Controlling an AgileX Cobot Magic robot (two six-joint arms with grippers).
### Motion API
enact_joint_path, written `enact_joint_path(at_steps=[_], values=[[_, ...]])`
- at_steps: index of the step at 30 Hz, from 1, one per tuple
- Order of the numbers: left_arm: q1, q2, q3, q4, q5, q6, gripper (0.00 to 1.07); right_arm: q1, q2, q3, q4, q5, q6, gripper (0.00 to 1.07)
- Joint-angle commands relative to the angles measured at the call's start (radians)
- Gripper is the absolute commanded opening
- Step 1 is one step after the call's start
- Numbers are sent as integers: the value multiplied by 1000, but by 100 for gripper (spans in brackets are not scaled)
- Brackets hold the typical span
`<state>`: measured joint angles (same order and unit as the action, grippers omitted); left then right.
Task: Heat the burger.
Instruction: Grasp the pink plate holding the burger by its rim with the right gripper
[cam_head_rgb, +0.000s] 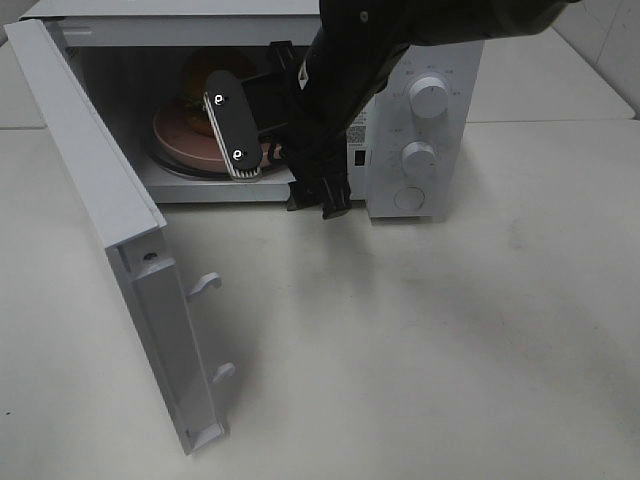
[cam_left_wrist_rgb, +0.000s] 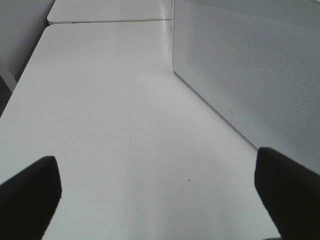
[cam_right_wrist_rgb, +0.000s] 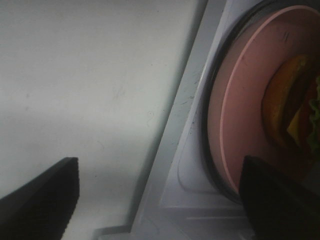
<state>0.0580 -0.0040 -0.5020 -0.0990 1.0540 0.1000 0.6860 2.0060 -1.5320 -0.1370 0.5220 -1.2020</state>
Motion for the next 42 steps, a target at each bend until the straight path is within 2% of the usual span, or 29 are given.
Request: enact_joint_path(at_steps=[1,16,20,26,33,35,37,38,39,40,41,42], values=[[-8,-21,3,3,-15,-7,100,4,47,-52,-13,-13,32,83],[-8,-21,3,3,-15,-7,100,-11,259,-299,-21,-1,64,80],[-8,-21,3,3,-15,-7,100,-11,329,-423,-75,62,111,80],[-8,-21,3,3,-15,-7,100,-23,407,-537,-71,67,178,78],[-8,-21,3,3,-15,-7,100,-46,456,-569,-60,92,191,74],[-8,-21,3,3,-15,-7,100,-50,463,-569,-55,92,191,70],[-8,-21,3,4,-15,-7,100,-56,472,-569,-44,92,190,58],[-8,-21,3,4,-15,-7,100,-56,472,-569,-44,92,190,58],[-8,-21,3,4,-15,-7,100,-56,471,-570,-44,95,190,41],[-8,-21,3,4,-15,-7,100,-56,471,-570,-45,96,191,30],[-8,-21,3,4,-15,-7,100,-56,471,-570,-45,96,191,30],[-8,-21,3,4,-15,-7,100,-56,471,-570,-45,108,191,11]])
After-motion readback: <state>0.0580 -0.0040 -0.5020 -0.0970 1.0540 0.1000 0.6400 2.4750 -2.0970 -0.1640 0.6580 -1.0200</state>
